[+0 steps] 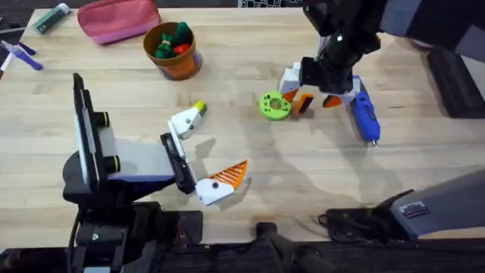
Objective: Pick up the gripper from the table and insert it into the empty holder that is missing its gripper. Then pick up a screw, insert it into the mounting hole, and use the screwdriver to tighten it. Finally, clean up the table by picking up the vegetable and placing it into the bucket.
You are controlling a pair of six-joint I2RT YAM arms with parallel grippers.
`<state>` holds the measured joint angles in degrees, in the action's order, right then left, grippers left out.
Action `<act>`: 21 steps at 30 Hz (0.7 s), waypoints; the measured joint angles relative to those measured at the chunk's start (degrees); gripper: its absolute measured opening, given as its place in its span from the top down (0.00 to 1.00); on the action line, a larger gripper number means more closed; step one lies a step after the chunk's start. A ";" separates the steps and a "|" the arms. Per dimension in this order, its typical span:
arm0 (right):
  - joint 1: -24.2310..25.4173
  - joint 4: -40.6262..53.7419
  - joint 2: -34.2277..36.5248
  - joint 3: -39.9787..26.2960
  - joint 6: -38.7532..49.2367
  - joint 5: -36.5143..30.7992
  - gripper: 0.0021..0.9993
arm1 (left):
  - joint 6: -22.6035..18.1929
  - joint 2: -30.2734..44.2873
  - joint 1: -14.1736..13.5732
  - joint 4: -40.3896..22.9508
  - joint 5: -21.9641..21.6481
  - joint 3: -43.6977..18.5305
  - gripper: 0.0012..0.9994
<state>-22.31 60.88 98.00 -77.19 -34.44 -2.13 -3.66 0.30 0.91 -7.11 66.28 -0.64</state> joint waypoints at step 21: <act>0.79 -0.90 0.57 -0.07 0.18 -0.59 0.27 | 0.00 0.00 0.00 0.00 0.00 0.00 0.01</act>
<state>-21.51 59.99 98.57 -77.26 -34.26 -2.73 -3.66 0.30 0.91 -7.11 66.28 -0.64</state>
